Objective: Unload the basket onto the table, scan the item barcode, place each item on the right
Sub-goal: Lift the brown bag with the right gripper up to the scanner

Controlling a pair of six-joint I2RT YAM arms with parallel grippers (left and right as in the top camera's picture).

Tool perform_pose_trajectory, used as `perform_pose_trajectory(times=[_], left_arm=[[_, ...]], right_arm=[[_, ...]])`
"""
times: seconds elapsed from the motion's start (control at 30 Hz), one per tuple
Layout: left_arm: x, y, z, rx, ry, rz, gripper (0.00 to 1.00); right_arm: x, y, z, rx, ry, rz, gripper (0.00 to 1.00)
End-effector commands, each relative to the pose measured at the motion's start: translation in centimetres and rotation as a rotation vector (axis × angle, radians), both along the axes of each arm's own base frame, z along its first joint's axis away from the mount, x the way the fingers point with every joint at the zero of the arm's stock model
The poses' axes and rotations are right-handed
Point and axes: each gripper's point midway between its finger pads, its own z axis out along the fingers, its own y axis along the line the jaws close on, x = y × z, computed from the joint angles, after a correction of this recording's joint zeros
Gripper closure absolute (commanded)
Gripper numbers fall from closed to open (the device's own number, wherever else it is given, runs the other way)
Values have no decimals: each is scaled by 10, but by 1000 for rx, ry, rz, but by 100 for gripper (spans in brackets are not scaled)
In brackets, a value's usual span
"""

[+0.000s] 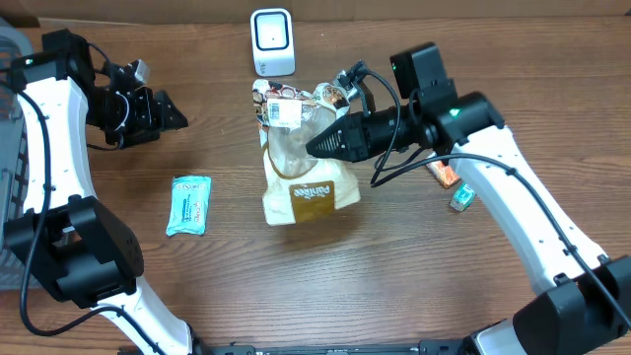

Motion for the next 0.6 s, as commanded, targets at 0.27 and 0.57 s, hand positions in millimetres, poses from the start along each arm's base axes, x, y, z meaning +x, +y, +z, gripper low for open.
perform_pose_trajectory(times=[0.27,0.57], left_arm=[[-3,26,4,162,2,25,1],[-3,26,4,162,2,25,1]], right_arm=[[53,-20,24,-386,-411,-274,96],[153,-28,51,-763,-963,-715,96]])
